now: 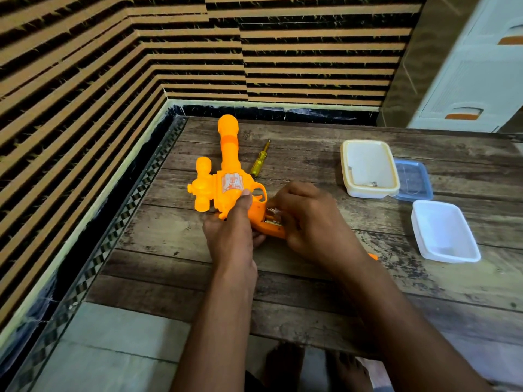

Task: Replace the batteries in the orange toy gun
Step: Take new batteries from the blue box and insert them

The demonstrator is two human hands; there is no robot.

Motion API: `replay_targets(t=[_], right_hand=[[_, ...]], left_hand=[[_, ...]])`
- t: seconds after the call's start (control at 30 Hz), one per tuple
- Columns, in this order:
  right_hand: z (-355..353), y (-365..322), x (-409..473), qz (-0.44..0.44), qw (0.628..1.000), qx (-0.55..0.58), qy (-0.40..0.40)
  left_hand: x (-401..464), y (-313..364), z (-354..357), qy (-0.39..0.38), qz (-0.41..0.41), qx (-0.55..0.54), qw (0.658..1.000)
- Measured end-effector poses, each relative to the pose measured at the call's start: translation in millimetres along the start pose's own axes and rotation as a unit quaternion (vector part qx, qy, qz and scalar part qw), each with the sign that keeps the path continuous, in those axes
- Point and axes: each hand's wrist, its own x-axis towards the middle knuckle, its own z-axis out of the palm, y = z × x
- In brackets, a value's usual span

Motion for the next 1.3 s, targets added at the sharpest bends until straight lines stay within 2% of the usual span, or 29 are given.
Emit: replay_targets(t=[0.13, 0.23, 0.37, 0.5, 0.57, 0.73, 0.87, 0.97, 1.13, 1.3], right_hand=[[3, 1, -1, 0.013, 0.999, 0.034, 0.018], [9, -3, 0, 0.1, 0.987, 0.11, 0.055], [23, -15, 7, 0.245, 0.947, 0.194, 0.074], [19, -17, 13, 0.351, 0.88, 0.309, 0.077], [16, -18, 15, 0.372, 0.856, 0.349, 0.085], [15, -17, 16, 0.395, 0.841, 0.357, 0.096], [16, -16, 11, 0.374, 0.857, 0.342, 0.097], [6, -17, 8, 0.32, 0.893, 0.307, 0.078], [-33, -11, 0, 0.263, 0.954, 0.14, 0.033], [-77, -9, -33, 0.26, 0.962, -0.014, -0.076]], left_hand=[[0, 1, -1, -0.001, 0.0, -0.002, 1.0], [0, 1, 0, -0.01, -0.006, -0.009, 1.0], [-2, 2, 1, -0.004, -0.005, -0.017, 1.0], [-2, 2, 0, -0.001, -0.002, -0.012, 1.0], [-2, 1, 0, 0.001, -0.003, -0.007, 1.0], [-3, 2, 0, 0.001, -0.002, -0.007, 1.0], [-4, 3, 1, 0.0, 0.004, -0.003, 1.0], [-4, 5, 1, 0.003, 0.002, -0.004, 1.0], [-6, 6, 0, 0.01, 0.004, 0.009, 1.0], [-10, 4, -1, 0.02, 0.006, 0.016, 1.0]])
